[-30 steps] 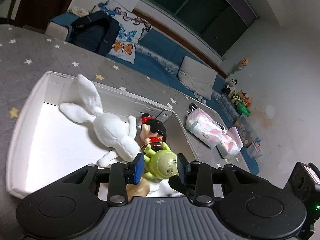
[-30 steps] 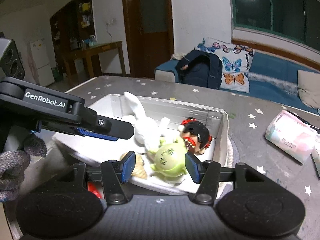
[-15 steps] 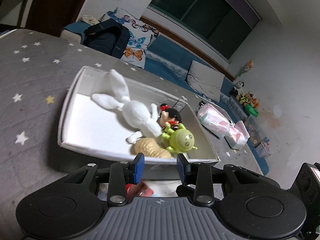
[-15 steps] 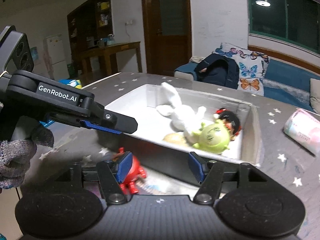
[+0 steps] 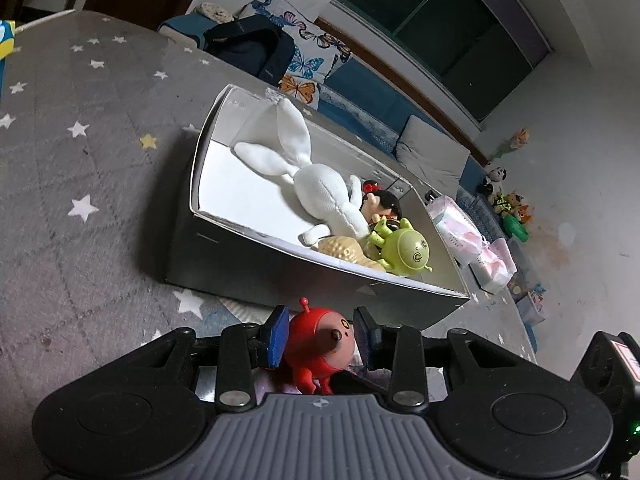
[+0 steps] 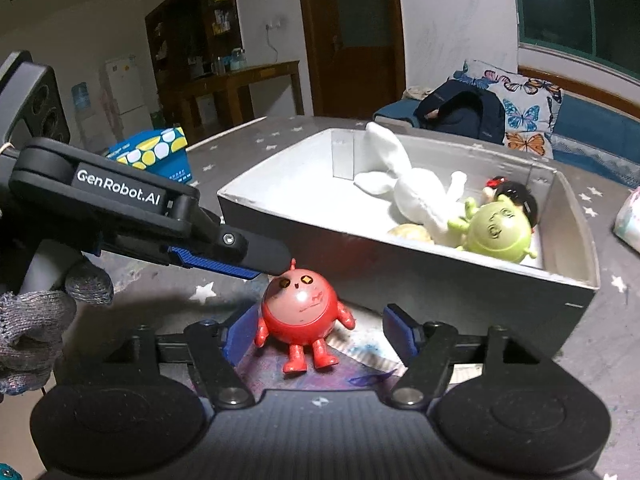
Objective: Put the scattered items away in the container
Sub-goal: 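Move the left gripper back to the red round toy, then grasp the red round toy with the left gripper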
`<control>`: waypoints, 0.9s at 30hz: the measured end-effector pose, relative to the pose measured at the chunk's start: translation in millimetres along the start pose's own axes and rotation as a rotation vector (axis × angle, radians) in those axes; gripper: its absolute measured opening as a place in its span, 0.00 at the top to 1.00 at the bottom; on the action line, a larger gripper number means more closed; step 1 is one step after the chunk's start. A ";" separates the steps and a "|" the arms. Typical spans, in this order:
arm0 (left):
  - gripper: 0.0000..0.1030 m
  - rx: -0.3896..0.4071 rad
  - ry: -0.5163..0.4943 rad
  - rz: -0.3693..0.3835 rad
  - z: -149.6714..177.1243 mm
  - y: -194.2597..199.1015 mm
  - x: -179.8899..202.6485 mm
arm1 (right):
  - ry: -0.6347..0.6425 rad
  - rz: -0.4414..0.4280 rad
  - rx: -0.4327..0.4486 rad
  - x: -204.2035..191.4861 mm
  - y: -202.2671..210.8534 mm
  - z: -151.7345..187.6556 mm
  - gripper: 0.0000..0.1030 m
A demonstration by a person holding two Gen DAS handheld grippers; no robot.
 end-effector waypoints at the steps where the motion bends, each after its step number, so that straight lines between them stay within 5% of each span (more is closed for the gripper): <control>1: 0.63 -0.004 0.004 0.003 0.3 -1.3 -0.4 | -0.001 -0.002 -0.002 -0.2 -1.4 0.2 0.31; 14: 0.63 -0.031 0.059 0.027 3.3 -11.6 -10.6 | 0.000 -0.034 -0.034 -4.1 -24.1 2.1 0.33; 17: 0.63 -0.029 0.058 0.030 3.5 -11.5 -11.2 | 0.002 -0.053 -0.040 -8.5 -25.9 2.0 0.42; 27: 0.63 -0.044 0.069 0.042 6.9 -8.4 -12.9 | 0.002 -0.041 -0.044 -12.1 -19.7 3.6 0.48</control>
Point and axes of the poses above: each gripper's, at about its wrist camera, not at the fingertips, and y roughly against the way its jaws point, x to its right, z to its underside, the point moved 8 cm from there along -y, roughly the way its jaws point, and after that the axes turned 4 degrees about -x, right-handed, at the moved point
